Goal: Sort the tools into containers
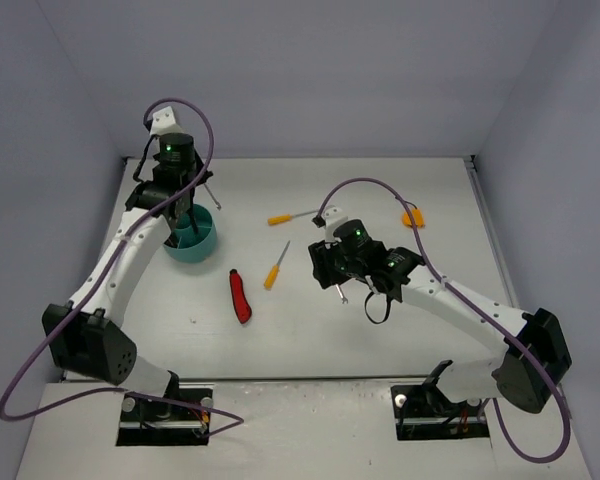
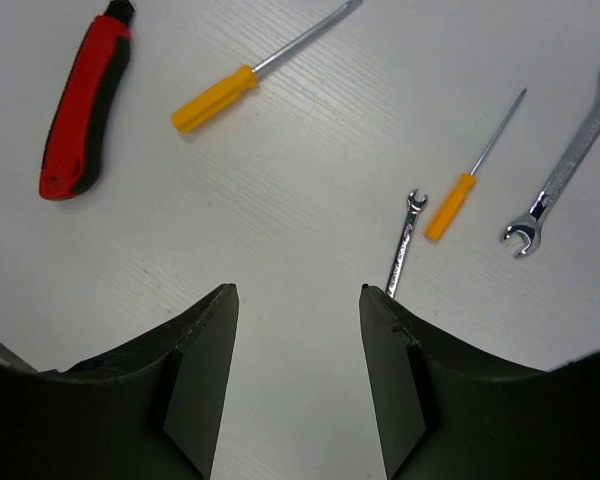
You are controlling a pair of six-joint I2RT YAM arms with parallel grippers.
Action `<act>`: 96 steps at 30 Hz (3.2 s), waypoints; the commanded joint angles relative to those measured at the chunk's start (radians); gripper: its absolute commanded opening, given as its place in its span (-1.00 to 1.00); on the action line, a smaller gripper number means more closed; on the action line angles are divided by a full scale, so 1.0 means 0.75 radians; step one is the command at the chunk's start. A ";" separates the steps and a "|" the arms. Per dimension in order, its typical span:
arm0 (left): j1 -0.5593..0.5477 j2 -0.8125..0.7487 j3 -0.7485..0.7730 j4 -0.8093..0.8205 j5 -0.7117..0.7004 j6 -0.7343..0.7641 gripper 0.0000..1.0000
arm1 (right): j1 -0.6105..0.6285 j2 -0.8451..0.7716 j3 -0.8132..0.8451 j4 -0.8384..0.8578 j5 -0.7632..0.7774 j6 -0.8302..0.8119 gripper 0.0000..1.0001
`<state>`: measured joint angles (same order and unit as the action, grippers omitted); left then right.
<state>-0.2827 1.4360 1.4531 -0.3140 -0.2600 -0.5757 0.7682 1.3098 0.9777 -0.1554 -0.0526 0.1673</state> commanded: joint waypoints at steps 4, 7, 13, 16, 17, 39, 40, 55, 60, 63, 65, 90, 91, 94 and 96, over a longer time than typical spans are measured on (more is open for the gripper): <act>0.077 0.255 0.210 -0.078 -0.171 0.152 -1.00 | -0.031 -0.055 -0.057 0.031 0.064 0.012 -0.01; 0.108 0.333 0.225 -0.061 -0.172 0.153 -1.00 | -0.049 -0.063 -0.079 0.031 0.064 0.008 -0.01; 0.160 0.426 0.233 -0.030 -0.170 0.137 -1.00 | -0.079 -0.074 -0.118 0.033 0.064 0.011 -0.01; 0.172 0.451 0.222 -0.007 -0.181 0.136 -1.00 | -0.083 -0.073 -0.126 0.033 0.061 0.020 -0.01; 0.182 0.448 0.214 -0.001 -0.160 0.127 -1.00 | -0.084 -0.073 -0.126 0.033 0.059 0.021 -0.01; 0.215 0.431 0.190 0.072 -0.077 0.090 -1.00 | -0.085 -0.047 -0.138 0.032 0.048 0.034 -0.01; 0.215 0.425 0.180 0.075 -0.075 0.091 -1.00 | -0.085 -0.047 -0.138 0.032 0.049 0.033 -0.01; 0.217 0.297 0.109 0.051 -0.074 0.155 -1.00 | -0.085 -0.014 -0.121 0.033 0.027 0.038 -0.01; 0.215 0.285 0.120 0.086 -0.031 0.155 -1.00 | -0.085 -0.002 -0.118 0.033 0.017 0.035 -0.01; 0.215 0.327 0.139 0.101 -0.019 0.165 -1.00 | -0.085 0.002 -0.117 0.033 0.017 0.033 -0.01; 0.213 0.365 0.140 0.113 -0.003 0.178 -1.00 | -0.085 0.004 -0.121 0.033 0.020 0.033 -0.01; 0.197 0.460 0.043 0.228 0.255 0.451 -1.00 | -0.085 0.007 -0.146 0.034 0.048 0.020 -0.02; 0.191 0.460 0.039 0.232 0.273 0.477 -1.00 | -0.085 0.009 -0.145 0.035 0.048 0.019 -0.01; 0.183 0.463 0.039 0.229 0.336 0.569 -0.98 | -0.085 0.015 -0.147 0.035 0.048 0.017 -0.01; 0.183 0.466 0.050 0.216 0.390 0.597 -0.95 | -0.085 0.019 -0.150 0.033 0.048 0.018 -0.01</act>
<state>-0.1363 1.8065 1.4269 -0.2012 -0.0641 -0.2390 0.7074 1.3154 0.8593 -0.1608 -0.0353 0.1848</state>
